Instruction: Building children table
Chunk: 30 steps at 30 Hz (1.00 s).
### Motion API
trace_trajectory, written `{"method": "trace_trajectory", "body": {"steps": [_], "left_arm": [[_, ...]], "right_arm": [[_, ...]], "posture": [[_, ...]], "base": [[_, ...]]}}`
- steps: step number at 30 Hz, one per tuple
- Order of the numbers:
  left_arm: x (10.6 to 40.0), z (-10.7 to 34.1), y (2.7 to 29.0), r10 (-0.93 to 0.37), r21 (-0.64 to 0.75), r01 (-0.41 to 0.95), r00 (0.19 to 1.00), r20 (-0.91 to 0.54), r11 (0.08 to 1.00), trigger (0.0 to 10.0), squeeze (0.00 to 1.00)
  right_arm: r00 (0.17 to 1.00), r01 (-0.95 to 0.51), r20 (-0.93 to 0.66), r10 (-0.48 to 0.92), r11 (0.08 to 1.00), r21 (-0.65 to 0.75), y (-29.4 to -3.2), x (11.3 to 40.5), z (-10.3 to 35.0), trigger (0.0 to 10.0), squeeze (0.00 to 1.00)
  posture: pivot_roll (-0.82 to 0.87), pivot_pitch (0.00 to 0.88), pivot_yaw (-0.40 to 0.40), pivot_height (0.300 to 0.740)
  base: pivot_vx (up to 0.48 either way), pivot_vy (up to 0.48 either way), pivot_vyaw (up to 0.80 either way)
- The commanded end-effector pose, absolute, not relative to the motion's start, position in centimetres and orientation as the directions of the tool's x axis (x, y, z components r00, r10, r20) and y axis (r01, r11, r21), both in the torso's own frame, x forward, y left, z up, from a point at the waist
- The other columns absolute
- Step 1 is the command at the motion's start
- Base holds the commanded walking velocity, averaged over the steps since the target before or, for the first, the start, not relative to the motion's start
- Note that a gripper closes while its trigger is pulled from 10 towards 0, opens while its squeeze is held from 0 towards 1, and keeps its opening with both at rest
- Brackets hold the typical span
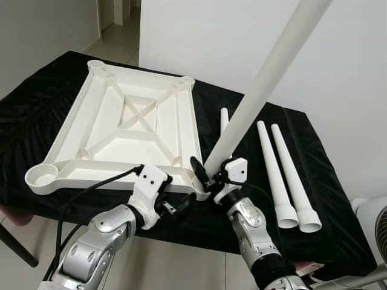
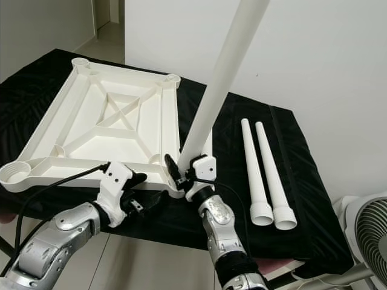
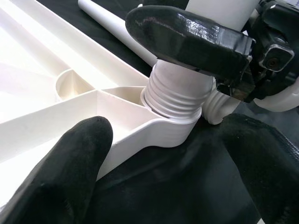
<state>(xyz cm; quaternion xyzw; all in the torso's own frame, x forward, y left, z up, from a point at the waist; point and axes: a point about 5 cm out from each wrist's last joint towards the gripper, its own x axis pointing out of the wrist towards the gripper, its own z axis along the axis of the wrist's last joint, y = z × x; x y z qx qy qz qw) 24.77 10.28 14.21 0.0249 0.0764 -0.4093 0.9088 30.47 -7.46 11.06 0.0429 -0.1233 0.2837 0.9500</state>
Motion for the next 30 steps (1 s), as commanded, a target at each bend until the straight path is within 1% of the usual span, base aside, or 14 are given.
{"method": "trace_trajectory", "body": {"steps": [1,5,7,11,22,24,27,30], "left_arm": [[24.6,14.7,9.7,-0.768,-0.020,0.774,0.624,-0.144,0.633,10.0,0.00],[24.6,14.7,9.6,-0.769,-0.020,0.775,0.623,-0.143,0.632,10.0,0.00],[24.6,14.8,9.6,-0.768,-0.023,0.773,0.625,-0.143,0.634,10.0,0.00],[24.6,14.8,9.6,-0.768,-0.021,0.773,0.625,-0.140,0.634,10.0,0.00],[24.7,14.9,9.5,-0.766,-0.023,0.771,0.629,-0.135,0.637,10.0,0.00],[24.6,14.9,9.4,-0.767,-0.024,0.772,0.627,-0.135,0.636,10.0,0.00],[24.6,14.9,9.4,-0.768,-0.024,0.772,0.626,-0.135,0.635,10.0,0.00],[24.7,15.0,9.4,-0.769,-0.023,0.774,0.624,-0.135,0.632,10.0,0.00]], "right_arm": [[0.843,-0.536,0.099,0.529,0.841,0.070,-7.9,30.0,8.1,10.0,0.00],[0.848,-0.530,0.073,0.526,0.846,0.061,-7.7,30.5,8.2,10.0,0.00],[0.853,-0.522,0.026,0.521,0.852,0.043,-7.7,30.9,8.2,10.0,0.00],[0.849,-0.528,0.003,0.528,0.849,0.010,-7.6,31.4,8.4,10.0,0.00],[0.844,-0.534,-0.035,0.535,0.845,0.027,-7.5,31.7,8.4,10.0,0.00],[0.848,-0.527,-0.039,0.529,0.848,0.049,-7.5,31.7,8.5,10.0,0.00],[0.857,-0.507,-0.034,0.514,0.853,0.121,-7.7,31.9,8.7,10.0,0.00],[0.878,-0.468,-0.035,0.478,0.870,0.152,-8.1,32.3,8.8,10.0,0.00]], "posture": [[0.09,0.033,-0.152,0.740],[0.09,0.033,-0.151,0.740],[0.09,0.033,-0.152,0.740],[0.09,0.033,-0.156,0.740],[0.09,0.034,-0.160,0.740],[0.09,0.034,-0.160,0.740],[0.09,0.033,-0.159,0.740],[0.09,0.031,-0.157,0.740]], "base": [[0.000,0.000,0.00],[0.000,0.000,0.00],[0.000,0.000,0.00],[0.000,0.000,0.00],[0.000,0.000,0.00],[0.000,0.000,0.00],[0.000,0.000,0.00],[0.000,0.000,0.00]]}}
